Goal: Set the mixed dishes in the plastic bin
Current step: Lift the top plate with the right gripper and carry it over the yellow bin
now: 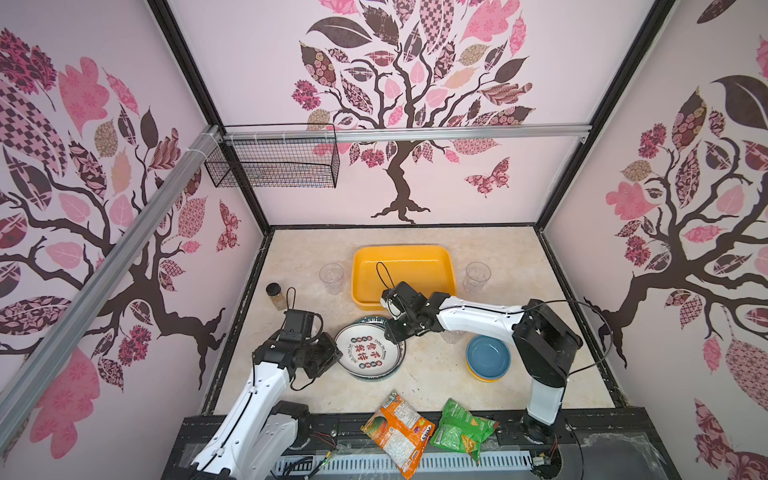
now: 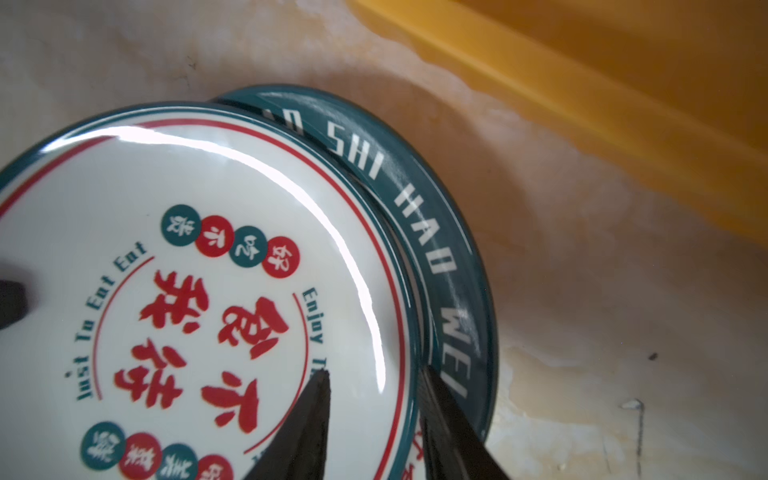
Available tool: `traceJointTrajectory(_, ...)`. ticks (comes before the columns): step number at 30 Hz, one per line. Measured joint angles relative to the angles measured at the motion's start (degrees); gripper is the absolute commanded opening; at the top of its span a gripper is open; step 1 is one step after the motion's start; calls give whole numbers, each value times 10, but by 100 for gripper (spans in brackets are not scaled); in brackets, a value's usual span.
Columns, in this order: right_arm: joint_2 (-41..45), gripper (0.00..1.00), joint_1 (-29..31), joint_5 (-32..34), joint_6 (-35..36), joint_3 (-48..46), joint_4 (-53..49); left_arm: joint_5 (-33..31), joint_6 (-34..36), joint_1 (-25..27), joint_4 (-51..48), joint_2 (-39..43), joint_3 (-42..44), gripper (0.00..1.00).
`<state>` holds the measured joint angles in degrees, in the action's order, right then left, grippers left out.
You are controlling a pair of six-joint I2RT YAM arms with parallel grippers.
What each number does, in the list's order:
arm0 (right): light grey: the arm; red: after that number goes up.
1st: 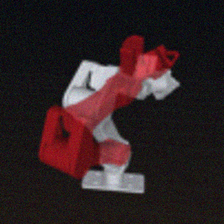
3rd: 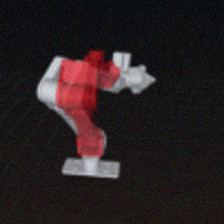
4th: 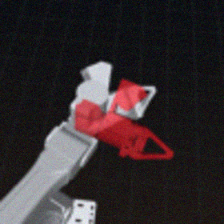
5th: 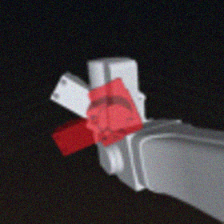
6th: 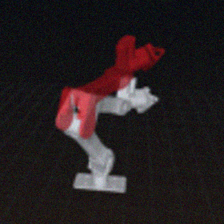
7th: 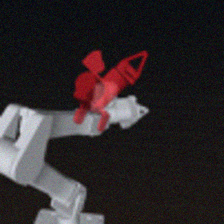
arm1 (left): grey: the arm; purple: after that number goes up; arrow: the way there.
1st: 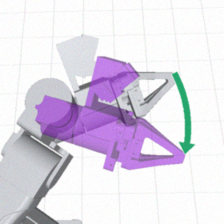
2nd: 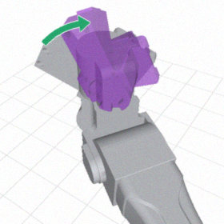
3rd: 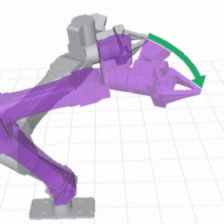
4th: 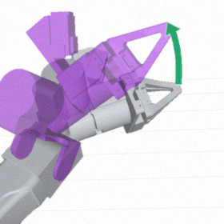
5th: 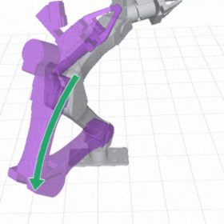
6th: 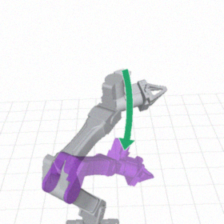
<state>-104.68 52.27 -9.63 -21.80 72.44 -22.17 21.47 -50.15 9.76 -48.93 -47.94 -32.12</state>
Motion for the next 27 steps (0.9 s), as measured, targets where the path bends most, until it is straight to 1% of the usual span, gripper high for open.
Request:
traceJointTrajectory(7,99,42,-12,17,-13,-14,29,-10,-8,0,1,27,-6,0)
traceJointTrajectory(13,165,45,-47,12,-29,-45,51,1,-9,0,12,48,-39,0)
traceJointTrajectory(18,204,53,-85,-10,-48,-74,57,26,-11,0,44,49,-61,0)
traceJointTrajectory(21,215,55,-102,-30,-61,-79,61,38,-24,0,78,51,-63,0)
traceJointTrajectory(27,232,58,-139,-109,-111,-115,101,53,-57,0,171,43,-63,0)
